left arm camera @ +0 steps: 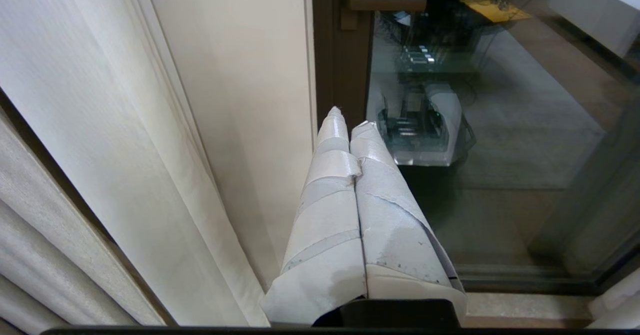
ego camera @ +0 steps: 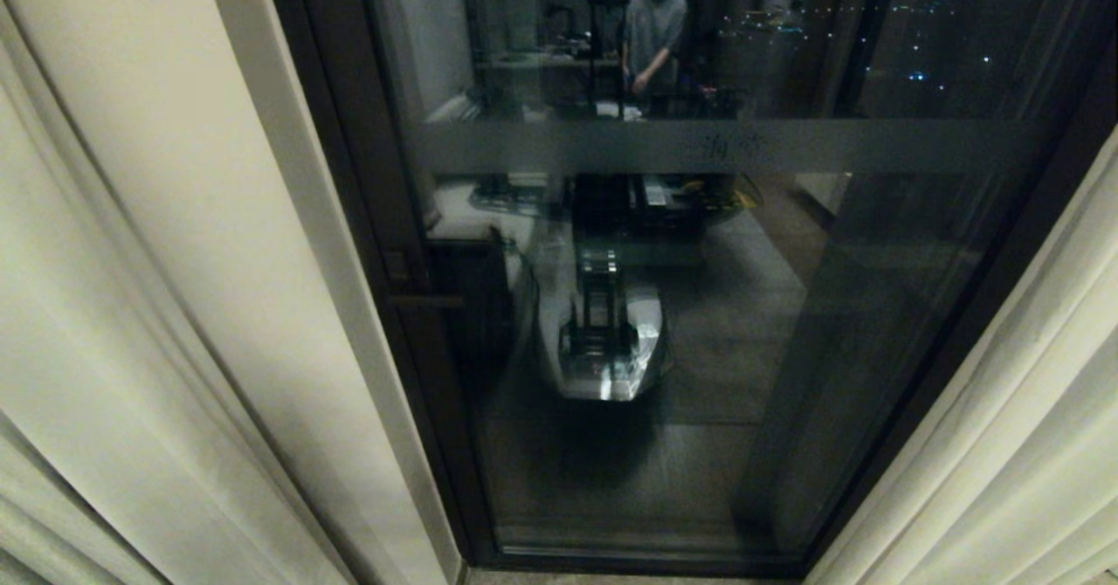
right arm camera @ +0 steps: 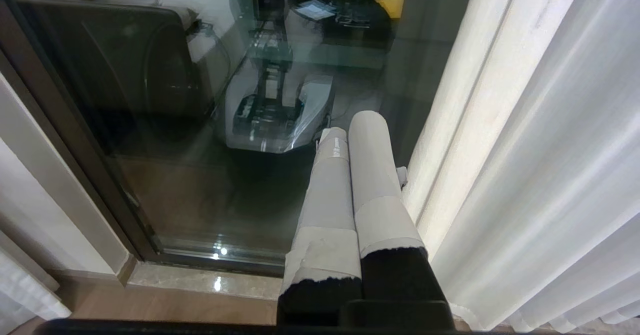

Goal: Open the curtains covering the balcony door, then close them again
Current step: Close the inner curtains on both sides

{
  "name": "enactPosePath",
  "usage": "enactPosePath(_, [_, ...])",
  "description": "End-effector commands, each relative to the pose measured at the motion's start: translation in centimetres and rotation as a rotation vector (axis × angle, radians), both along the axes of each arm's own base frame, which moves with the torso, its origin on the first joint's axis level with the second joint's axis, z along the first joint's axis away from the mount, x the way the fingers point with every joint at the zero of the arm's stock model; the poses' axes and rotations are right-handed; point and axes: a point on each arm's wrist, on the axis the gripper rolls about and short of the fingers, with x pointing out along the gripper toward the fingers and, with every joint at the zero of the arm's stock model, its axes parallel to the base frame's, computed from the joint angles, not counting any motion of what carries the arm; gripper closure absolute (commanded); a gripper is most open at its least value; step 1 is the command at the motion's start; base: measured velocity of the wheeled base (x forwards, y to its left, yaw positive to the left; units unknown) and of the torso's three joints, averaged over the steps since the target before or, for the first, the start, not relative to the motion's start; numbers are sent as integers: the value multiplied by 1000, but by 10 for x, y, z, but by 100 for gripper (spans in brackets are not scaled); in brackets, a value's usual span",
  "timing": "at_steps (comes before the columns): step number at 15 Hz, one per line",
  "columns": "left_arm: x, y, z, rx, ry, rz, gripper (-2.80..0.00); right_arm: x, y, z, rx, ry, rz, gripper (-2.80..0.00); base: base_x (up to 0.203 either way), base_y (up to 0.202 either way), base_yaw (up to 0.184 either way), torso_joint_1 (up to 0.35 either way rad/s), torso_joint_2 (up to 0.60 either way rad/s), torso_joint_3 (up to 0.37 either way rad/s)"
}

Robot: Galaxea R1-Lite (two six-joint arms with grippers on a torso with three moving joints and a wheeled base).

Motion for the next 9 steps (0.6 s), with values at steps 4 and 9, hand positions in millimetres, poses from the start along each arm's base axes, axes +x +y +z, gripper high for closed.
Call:
enactPosePath(4, [0,0,1,10,-4,1,0,0,0,0,0,2,1,0,0,0,0,0,0,0])
enactPosePath(9, [-10,2,53,16,-80,84,0,0,0,0,0,0,1,0,0,0,0,0,0,0])
